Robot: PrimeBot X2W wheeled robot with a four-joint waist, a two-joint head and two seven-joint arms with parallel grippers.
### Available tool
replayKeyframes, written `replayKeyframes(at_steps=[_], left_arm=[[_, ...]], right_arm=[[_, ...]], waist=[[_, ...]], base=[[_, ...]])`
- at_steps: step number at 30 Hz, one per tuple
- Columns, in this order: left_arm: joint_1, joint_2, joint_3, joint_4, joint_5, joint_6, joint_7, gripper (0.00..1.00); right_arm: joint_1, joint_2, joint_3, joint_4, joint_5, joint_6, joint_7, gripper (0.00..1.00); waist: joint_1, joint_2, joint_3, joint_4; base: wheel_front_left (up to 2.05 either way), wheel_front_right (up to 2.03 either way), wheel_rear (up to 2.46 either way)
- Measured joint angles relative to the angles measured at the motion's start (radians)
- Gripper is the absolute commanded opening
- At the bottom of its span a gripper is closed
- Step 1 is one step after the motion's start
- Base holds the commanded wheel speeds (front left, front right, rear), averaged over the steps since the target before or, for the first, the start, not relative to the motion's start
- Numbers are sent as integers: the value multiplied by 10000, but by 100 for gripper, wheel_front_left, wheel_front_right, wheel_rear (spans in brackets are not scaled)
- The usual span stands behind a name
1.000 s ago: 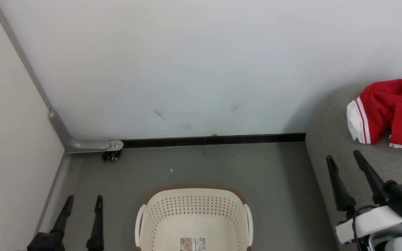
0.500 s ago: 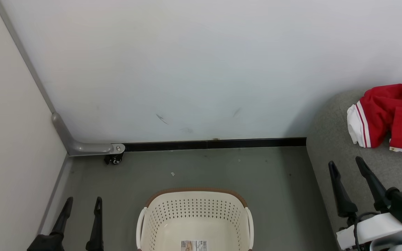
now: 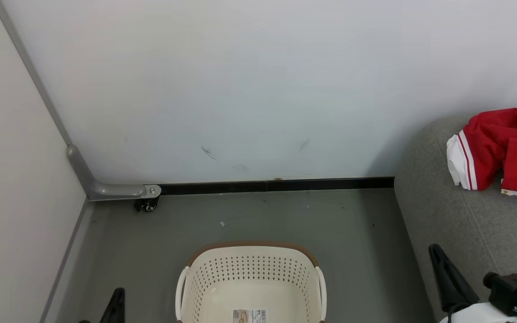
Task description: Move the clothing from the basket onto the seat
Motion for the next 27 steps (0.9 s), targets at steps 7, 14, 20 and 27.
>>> replayKeyframes(at_steps=[7, 14, 20, 27], left_arm=[[-33, -15, 151, 130, -1055, -163, 301, 0], [-229, -109, 328, 203, -2102, -380, 571, 0], [-241, -148, 479, 259, -2869, -506, 755, 0], [-462, -169, 631, 316, -3754, -608, 1083, 0]], right_arm=[[-54, 10, -201, 190, 1032, 0, 291, 0], [-224, 42, -226, 341, 2569, 0, 652, 0], [-249, 69, -259, 391, 3425, 0, 907, 0], [-276, 90, -362, 464, 4460, 0, 1187, 0]], waist=[[0, 0, 18, -13], [9, 0, 57, -71], [53, 0, 77, -129], [120, 0, 67, -181]], base=[[0, 0, 0], [0, 0, 0], [0, 0, 0], [0, 0, 0]])
